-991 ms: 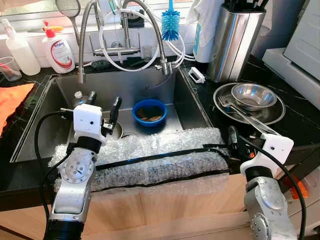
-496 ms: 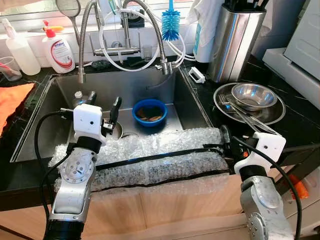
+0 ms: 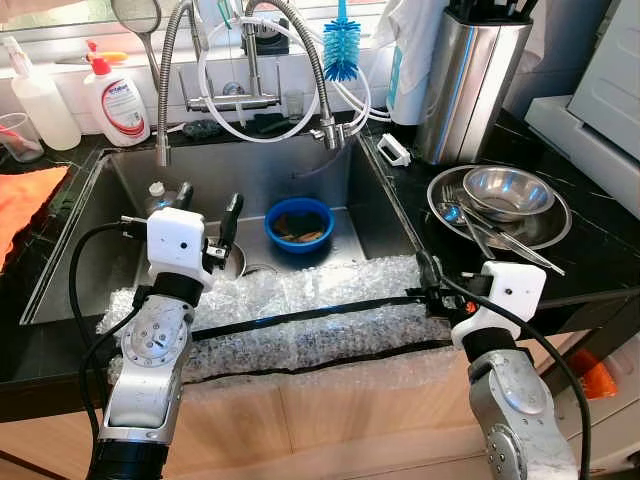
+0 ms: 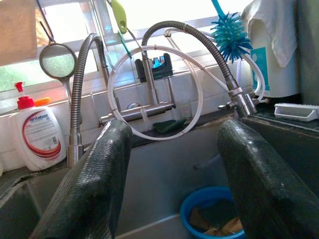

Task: Kitchen organization

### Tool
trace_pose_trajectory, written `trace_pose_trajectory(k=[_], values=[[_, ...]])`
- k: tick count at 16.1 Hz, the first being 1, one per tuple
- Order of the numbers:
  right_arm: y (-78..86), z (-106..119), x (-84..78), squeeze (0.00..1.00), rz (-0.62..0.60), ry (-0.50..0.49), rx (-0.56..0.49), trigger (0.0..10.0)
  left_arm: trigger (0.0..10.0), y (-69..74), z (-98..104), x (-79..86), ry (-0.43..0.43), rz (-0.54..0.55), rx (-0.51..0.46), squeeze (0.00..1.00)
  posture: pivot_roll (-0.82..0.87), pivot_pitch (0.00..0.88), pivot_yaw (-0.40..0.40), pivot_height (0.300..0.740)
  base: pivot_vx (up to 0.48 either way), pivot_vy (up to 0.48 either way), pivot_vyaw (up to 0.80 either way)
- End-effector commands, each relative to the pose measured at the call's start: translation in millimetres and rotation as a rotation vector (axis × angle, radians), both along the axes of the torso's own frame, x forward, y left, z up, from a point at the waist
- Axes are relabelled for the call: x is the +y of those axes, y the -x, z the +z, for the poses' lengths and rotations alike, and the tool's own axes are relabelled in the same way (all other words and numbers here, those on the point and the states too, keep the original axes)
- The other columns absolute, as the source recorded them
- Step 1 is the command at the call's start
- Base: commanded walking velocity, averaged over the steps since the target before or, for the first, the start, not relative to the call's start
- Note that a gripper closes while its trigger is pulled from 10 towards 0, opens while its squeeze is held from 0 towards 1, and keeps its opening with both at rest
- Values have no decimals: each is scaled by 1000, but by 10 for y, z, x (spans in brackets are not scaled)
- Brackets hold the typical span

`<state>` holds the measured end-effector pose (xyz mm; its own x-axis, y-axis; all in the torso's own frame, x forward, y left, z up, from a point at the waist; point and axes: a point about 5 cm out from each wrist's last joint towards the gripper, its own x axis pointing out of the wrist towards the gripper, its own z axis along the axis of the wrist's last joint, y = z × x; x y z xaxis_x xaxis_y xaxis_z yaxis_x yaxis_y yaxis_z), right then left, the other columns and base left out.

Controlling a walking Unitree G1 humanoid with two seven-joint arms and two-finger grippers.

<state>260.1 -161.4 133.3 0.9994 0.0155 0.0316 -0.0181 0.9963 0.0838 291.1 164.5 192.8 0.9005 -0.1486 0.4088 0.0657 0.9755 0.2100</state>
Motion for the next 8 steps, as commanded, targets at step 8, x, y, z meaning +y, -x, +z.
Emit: trace_pose_trajectory(k=[8], values=[[26, -75, -97, 0, -87, 39, 42, 10000, 10000, -26, 5, -17, -13, -10, 3, 0, -63, 0, 14, 740, 0, 0, 0]])
